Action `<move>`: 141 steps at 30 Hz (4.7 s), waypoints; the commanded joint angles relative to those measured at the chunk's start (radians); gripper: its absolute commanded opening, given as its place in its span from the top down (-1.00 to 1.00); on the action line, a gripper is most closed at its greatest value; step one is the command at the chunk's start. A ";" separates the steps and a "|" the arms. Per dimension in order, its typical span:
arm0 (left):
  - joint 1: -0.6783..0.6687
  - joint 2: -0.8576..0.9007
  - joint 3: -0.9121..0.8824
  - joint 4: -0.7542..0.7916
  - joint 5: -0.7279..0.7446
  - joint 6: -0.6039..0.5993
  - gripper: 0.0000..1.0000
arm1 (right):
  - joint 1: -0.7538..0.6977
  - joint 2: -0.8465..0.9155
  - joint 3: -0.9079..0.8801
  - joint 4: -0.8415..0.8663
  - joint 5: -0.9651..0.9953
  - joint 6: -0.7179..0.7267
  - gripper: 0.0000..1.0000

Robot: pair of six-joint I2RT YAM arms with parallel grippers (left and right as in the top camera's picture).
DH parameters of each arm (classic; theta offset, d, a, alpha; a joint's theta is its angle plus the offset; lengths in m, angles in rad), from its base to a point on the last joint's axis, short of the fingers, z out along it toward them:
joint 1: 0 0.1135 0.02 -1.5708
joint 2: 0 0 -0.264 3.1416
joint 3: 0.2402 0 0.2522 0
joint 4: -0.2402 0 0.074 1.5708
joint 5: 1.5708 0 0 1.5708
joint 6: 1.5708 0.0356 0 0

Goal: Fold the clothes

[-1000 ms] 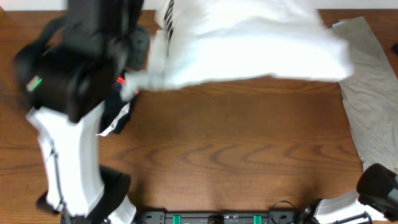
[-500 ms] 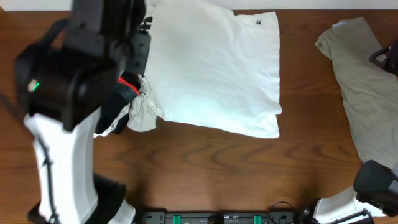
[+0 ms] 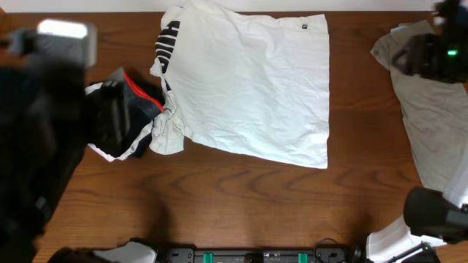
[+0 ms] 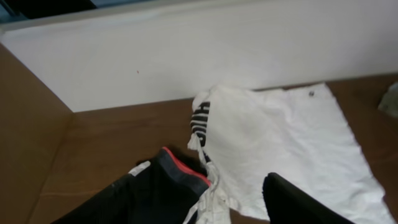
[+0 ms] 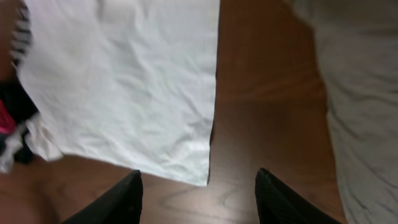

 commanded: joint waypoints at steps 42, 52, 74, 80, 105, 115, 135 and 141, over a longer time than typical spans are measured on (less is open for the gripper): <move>0.005 -0.050 -0.097 -0.067 -0.014 -0.049 -0.39 | 0.176 0.127 -1.184 0.694 0.490 0.473 0.97; 0.005 -0.045 -0.097 -0.064 -0.013 -0.063 -0.40 | -0.097 0.126 -1.052 0.573 0.606 0.472 0.97; 0.005 0.025 -0.513 -0.074 0.074 -0.276 -0.93 | -0.211 -0.282 -0.872 0.542 0.013 0.161 -0.38; 0.005 0.116 -0.814 0.002 0.105 -0.375 -0.93 | -0.211 -0.353 -0.873 0.517 -0.089 0.104 -0.42; 0.178 0.156 -1.661 0.713 0.586 -0.235 0.05 | -0.182 -0.354 -0.874 0.488 -0.079 0.105 -0.37; 0.116 0.156 -1.777 0.836 0.431 -0.236 -0.08 | -0.182 -0.354 -0.875 0.483 -0.062 0.105 -0.36; 0.115 0.214 -1.778 0.934 0.383 -0.201 0.43 | -0.182 -0.354 -0.875 0.481 -0.062 0.105 -0.31; 0.115 0.216 -1.777 0.941 0.388 -0.202 0.88 | -0.182 -0.354 -0.875 0.478 -0.062 0.104 -0.29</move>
